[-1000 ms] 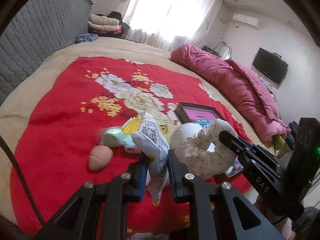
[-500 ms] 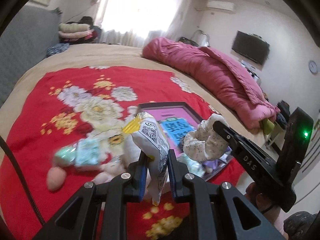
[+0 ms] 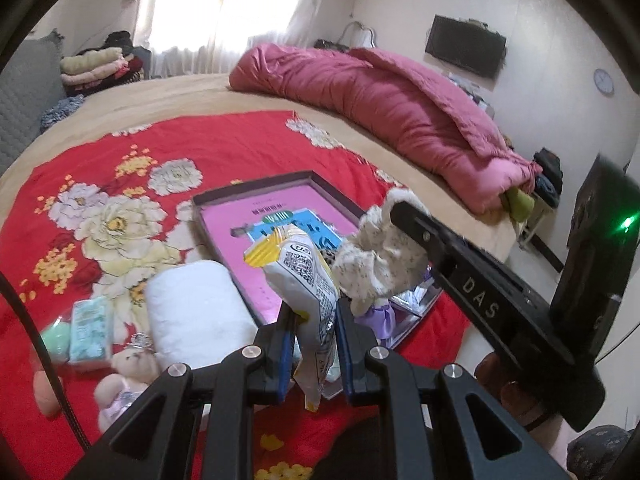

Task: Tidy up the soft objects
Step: 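Carry the snack bag with the left tool while the right tool carries the scrunchie to the tray, then release the scrunchie with the right tool while the left tool releases the snack bag in the tray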

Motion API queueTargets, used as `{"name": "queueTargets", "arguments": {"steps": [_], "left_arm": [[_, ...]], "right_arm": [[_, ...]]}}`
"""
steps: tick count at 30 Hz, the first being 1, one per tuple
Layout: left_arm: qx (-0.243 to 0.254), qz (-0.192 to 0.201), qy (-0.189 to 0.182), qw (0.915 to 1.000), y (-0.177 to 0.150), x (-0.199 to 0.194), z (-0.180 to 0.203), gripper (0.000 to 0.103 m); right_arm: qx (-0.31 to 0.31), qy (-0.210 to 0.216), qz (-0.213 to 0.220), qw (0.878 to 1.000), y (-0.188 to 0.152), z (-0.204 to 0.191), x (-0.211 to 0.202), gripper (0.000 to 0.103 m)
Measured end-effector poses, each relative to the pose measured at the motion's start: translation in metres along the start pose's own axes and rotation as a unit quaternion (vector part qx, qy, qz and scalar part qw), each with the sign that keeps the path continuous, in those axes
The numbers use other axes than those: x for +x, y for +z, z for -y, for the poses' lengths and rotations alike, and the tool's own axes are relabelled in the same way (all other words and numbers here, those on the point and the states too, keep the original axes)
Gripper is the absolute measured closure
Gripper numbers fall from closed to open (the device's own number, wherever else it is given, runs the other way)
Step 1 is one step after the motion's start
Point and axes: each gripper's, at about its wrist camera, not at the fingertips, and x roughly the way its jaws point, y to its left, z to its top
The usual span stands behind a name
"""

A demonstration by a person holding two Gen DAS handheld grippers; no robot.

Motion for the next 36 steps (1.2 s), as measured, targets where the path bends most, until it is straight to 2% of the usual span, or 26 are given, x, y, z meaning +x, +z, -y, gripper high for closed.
{"name": "queueTargets", "arguments": {"steps": [8,21,32,35,36], "left_arm": [[0.006,-0.032,-0.016,0.9993,0.000,0.029,0.009,0.084],[0.016,-0.062,-0.031,0.9975,-0.001,0.058,0.021,0.084],[0.006,-0.079,-0.041,0.9960,0.005,0.074,0.017,0.083],[0.004,-0.086,-0.042,0.9953,0.007,0.078,0.014,0.083],[0.003,-0.087,-0.043,0.9952,0.008,0.079,0.014,0.083]], "right_arm": [[0.017,-0.012,-0.012,1.000,-0.002,0.018,0.020,0.094],[0.071,-0.075,-0.049,0.993,-0.020,0.066,0.037,0.093],[0.067,-0.132,-0.070,0.986,-0.028,0.081,0.042,0.091],[0.070,-0.130,-0.074,0.986,-0.030,0.083,0.043,0.088],[0.070,-0.129,-0.076,0.986,-0.030,0.084,0.043,0.084]]}}
